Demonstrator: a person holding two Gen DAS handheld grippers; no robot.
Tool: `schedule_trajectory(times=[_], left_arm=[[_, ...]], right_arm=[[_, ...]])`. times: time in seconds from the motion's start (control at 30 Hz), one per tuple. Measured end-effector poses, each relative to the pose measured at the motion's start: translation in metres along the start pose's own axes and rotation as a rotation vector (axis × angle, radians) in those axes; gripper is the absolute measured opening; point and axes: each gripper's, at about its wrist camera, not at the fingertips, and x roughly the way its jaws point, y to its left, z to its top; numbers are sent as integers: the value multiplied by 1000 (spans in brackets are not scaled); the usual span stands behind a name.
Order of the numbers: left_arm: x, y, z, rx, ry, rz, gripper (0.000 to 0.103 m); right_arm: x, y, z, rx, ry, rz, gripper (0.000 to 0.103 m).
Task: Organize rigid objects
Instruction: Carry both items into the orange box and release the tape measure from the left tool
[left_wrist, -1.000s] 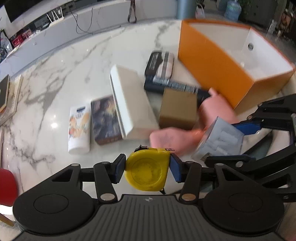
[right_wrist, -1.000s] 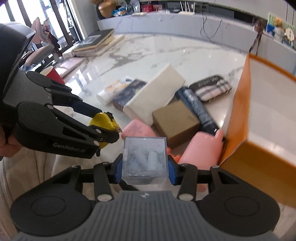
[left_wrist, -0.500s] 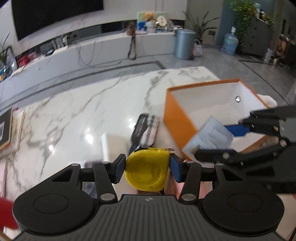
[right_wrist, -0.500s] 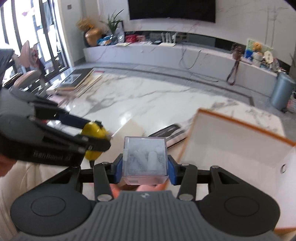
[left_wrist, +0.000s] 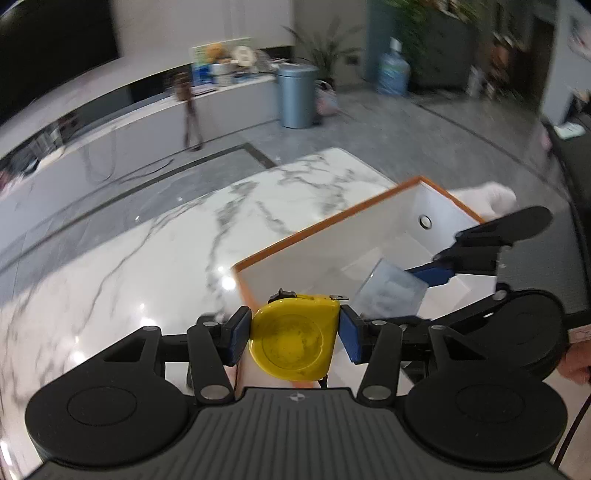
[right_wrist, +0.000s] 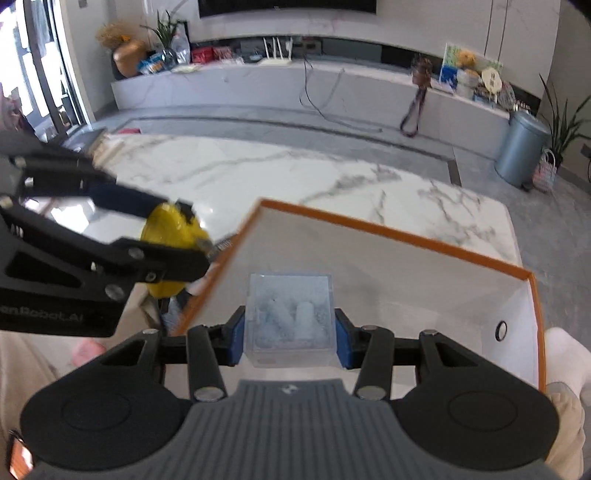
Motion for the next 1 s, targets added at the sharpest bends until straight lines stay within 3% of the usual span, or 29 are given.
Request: schedule_trajectory(times=[0.23,0.4,0.73,1.0], left_arm=[[58,-28,2,252,70,3,58],[91,-35,-4,369,113,76,58],[114,-37,-6,448,126,135,58],[112,-34,-12,423,104,154,63]], right_arm=[[40,-34,-10,25,104,-14,47],[63,-40,-13,27,153,-7,47],[91,-25,-9,-62,224,9,47],[95,-19,-7,-83,254,2,47]])
